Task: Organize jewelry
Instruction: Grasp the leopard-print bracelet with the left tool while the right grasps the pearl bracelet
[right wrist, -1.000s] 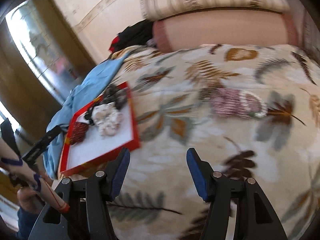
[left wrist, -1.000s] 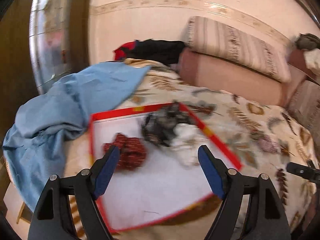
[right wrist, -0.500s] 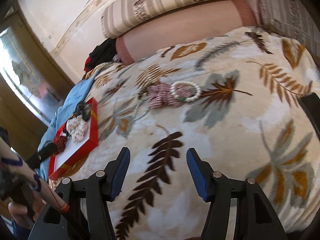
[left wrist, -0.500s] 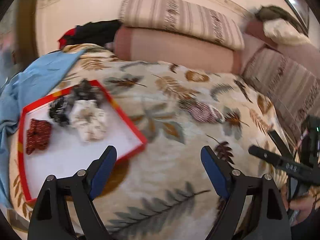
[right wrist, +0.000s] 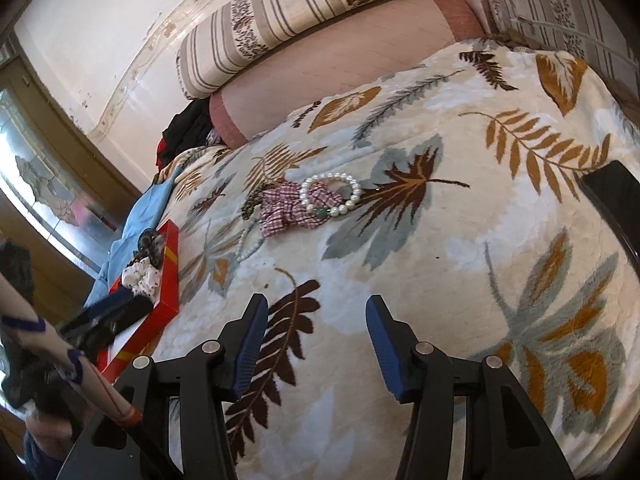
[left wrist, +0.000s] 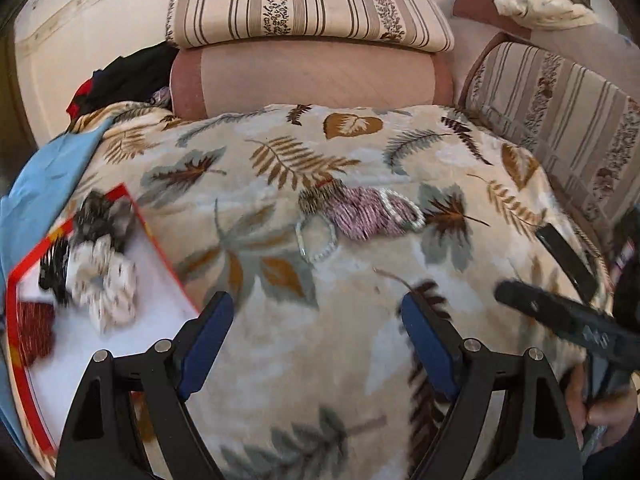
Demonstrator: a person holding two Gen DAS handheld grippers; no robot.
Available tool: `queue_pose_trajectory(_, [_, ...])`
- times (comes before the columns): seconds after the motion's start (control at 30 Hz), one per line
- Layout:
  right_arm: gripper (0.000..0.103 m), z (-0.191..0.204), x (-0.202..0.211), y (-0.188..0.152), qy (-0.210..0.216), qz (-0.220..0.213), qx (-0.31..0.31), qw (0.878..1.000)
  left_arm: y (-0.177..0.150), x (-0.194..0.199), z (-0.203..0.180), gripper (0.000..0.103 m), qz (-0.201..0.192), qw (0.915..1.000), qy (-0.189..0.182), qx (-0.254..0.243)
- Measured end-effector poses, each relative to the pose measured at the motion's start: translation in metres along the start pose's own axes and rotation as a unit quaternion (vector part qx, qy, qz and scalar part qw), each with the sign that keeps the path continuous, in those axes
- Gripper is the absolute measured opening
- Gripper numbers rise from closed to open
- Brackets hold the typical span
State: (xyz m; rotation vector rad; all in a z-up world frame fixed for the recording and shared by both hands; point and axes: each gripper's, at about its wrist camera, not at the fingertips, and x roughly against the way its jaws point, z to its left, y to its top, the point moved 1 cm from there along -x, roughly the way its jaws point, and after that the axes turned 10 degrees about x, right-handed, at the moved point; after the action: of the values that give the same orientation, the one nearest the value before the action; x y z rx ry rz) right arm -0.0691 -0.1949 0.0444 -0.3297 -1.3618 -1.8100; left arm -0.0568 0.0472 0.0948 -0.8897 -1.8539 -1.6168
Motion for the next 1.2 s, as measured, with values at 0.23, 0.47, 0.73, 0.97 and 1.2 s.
queue_pose_trajectory(0.23, [0.056,-0.019,-0.006,-0.002,0.005,0.001,-0.023,1.0,0.054,-0.054,-0.022,0.085,-0.002,0.9982,0.022,-0.056])
queue_pose_trajectory(0.47, [0.056,-0.025,-0.011,0.0,0.023,0.005,-0.032,0.999,0.073,-0.114,-0.028,0.085,0.024,0.9956,0.053,-0.074])
queue_pose_trajectory(0.73, [0.056,-0.027,-0.018,0.001,0.034,0.011,-0.034,0.999,0.083,-0.162,-0.007,0.024,0.074,0.9963,0.039,-0.017])
queue_pose_trajectory(0.97, [0.056,-0.03,-0.018,0.003,0.026,0.005,-0.038,0.999,0.071,-0.131,0.005,0.008,0.049,0.9984,-0.006,0.027])
queue_pose_trajectory(1.2, [0.056,-0.022,-0.021,0.012,-0.003,-0.004,-0.009,1.0,0.036,-0.064,0.021,0.008,0.001,0.998,-0.032,0.055])
